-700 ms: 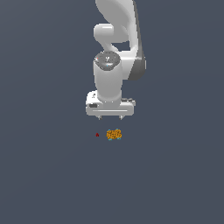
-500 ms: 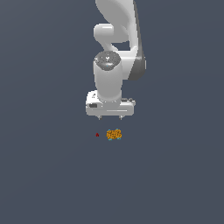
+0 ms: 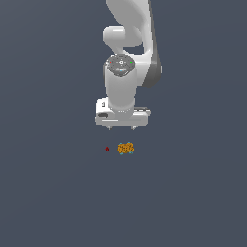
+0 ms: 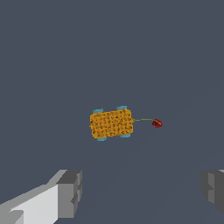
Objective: Pick up the object and move it to a goal position.
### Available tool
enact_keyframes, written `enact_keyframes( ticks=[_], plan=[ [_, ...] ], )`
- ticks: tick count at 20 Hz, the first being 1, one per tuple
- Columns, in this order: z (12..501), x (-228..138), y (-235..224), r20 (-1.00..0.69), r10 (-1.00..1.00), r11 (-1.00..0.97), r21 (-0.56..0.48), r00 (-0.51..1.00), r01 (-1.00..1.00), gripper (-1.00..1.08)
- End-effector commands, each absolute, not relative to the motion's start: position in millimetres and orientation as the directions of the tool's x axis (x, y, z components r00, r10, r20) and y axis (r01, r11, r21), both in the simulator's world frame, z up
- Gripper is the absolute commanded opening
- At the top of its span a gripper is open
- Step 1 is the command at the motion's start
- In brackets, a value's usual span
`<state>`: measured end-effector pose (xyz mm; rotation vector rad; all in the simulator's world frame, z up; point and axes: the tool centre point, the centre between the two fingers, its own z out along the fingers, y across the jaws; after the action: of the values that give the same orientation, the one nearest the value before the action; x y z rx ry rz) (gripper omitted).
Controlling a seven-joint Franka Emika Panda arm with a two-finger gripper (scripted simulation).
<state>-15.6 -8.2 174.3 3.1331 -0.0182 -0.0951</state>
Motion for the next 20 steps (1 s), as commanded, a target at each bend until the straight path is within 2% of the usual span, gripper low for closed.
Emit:
enact_keyframes(
  ticks=[1, 10, 20],
  plan=[
    [174, -16, -8, -0.061, -0.015, -1.000, 0.007, 0.998, -0.014, 1.00],
    [167, -14, -8, -0.059, -0.096, -0.995, 0.007, 0.994, -0.096, 1.00],
    [150, -10, -7, -0.053, -0.310, -0.951, 0.006, 0.949, -0.310, 1.00]
  ],
)
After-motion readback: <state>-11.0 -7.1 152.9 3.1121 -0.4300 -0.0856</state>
